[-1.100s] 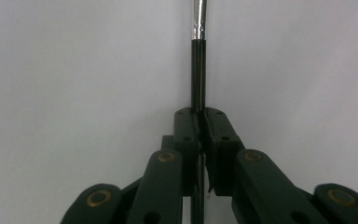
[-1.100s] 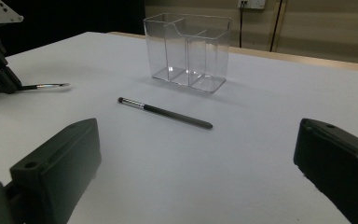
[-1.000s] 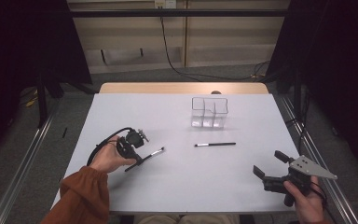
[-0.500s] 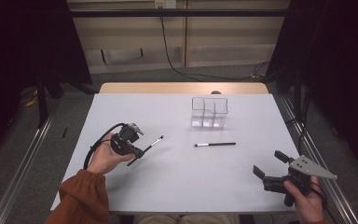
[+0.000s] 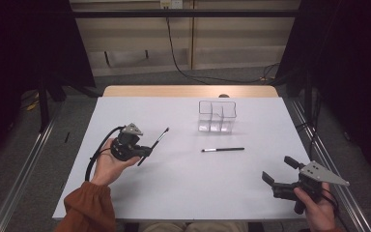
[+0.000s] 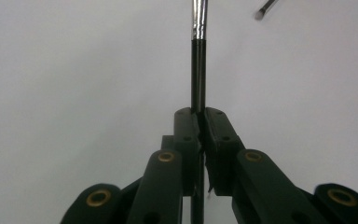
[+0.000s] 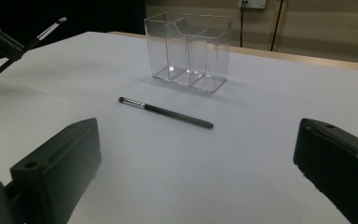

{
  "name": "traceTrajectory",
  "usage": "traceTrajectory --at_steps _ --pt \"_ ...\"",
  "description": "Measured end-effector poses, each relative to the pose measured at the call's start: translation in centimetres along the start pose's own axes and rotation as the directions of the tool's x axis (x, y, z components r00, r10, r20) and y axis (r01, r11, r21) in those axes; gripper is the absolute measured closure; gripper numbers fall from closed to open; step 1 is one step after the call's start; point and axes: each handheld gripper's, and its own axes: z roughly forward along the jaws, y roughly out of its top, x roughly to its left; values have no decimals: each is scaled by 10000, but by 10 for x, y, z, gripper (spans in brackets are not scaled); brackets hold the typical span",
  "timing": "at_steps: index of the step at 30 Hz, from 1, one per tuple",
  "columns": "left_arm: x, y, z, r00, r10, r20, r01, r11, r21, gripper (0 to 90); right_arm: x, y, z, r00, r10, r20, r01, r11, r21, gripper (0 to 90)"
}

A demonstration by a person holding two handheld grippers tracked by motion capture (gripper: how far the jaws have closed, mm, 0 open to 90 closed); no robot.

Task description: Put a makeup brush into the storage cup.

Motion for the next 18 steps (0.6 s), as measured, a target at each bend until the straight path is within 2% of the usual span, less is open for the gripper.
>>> traceTrajectory --at_steps 1,3,9,10,13,14,18 --pt "0 -1 -2 10000 69 -24 -69 9999 -149 842 0 0 0 10000 6 1 -6 10000 4 3" --pt "-1 -2 -2 9998 23 203 -16 9994 -353 843 0 0 0 10000 12 -1 -12 10000 -1 3" --pt "-4 -6 -4 9996 -45 268 71 9950 -994 843 0 0 2 10000 -3 -40 3 10000 12 3" --pt "-4 -7 -4 9996 -104 273 136 9926 -1203 842 0 1 2 10000 -3 -44 3 10000 8 3" --pt "-3 -10 -5 9999 -126 96 138 9895 -1437 842 0 1 2 10000 -1 -63 1 10000 0 3" --pt "-4 -11 -4 9994 -297 162 319 9865 -1608 842 0 1 2 10000 -5 -66 5 10000 4 3" --pt "-4 -15 -5 9991 -388 179 417 9777 -2060 842 1 1 3 9999 17 -106 -16 10000 23 3"
